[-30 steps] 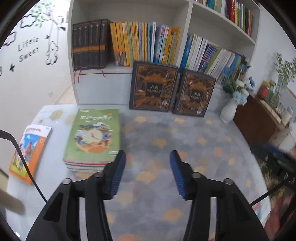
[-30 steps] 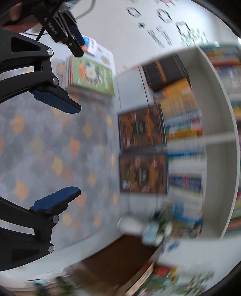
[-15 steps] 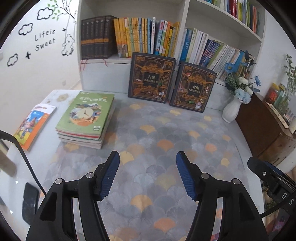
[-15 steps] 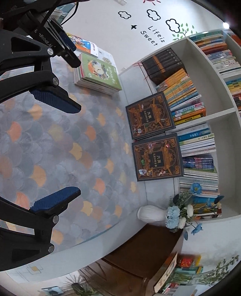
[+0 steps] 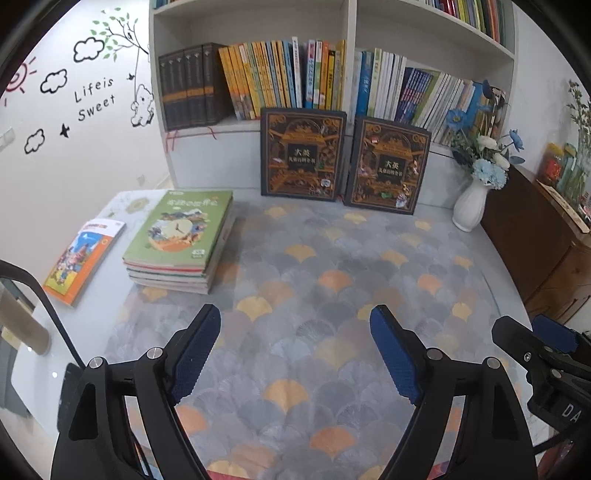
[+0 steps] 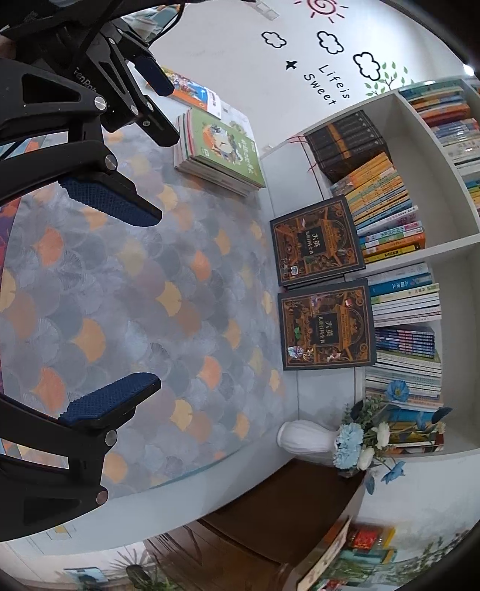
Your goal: Organize books
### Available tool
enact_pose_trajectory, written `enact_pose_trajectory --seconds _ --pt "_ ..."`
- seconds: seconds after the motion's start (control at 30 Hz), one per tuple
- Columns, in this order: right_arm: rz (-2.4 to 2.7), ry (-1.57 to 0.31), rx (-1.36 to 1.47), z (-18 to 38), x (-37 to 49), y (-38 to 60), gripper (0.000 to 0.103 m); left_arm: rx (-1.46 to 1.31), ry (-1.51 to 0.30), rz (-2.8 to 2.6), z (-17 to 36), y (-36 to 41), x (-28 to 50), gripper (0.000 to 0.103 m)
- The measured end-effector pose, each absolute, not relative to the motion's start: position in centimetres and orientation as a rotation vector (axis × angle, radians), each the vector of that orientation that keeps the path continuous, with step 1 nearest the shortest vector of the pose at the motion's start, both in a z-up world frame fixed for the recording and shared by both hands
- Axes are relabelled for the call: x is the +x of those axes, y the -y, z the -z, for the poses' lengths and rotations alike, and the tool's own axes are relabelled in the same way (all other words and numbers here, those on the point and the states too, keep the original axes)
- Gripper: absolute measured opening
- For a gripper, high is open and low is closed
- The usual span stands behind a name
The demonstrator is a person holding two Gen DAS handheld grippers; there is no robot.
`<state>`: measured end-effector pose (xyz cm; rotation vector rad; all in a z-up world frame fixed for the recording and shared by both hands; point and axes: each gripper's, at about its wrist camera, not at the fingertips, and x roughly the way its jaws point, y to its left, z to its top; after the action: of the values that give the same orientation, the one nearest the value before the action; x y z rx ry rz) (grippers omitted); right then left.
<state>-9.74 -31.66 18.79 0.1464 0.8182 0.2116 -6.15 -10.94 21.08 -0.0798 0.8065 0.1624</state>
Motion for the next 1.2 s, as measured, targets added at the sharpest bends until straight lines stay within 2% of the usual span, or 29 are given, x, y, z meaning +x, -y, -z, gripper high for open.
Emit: enact_pose_trajectory --seconds 0.17,0.27,0.47,1.2 --pt "-0.208 -0.824 0.147 -18.5 -9.7 32.2 0.08 -0.057 -0.797 -0.156 -21.1 12.0 -6.3 0.083" --pt "-0.202 -0.839 0.149 -18.3 -9.6 32.4 0.08 -0.061 -0.809 -0.151 -20.7 12.2 -6.2 0.088" --pt "-0.194 -0.886 0.124 -17.2 -9.4 32.2 0.08 -0.112 -0.893 -0.162 -18.8 11.6 -5.8 0.088" --pt "-0.225 -0.916 0.11 -16.3 -8.9 32.1 0.08 -0.06 -0.924 -0.147 -18.3 11.7 -5.9 0.088"
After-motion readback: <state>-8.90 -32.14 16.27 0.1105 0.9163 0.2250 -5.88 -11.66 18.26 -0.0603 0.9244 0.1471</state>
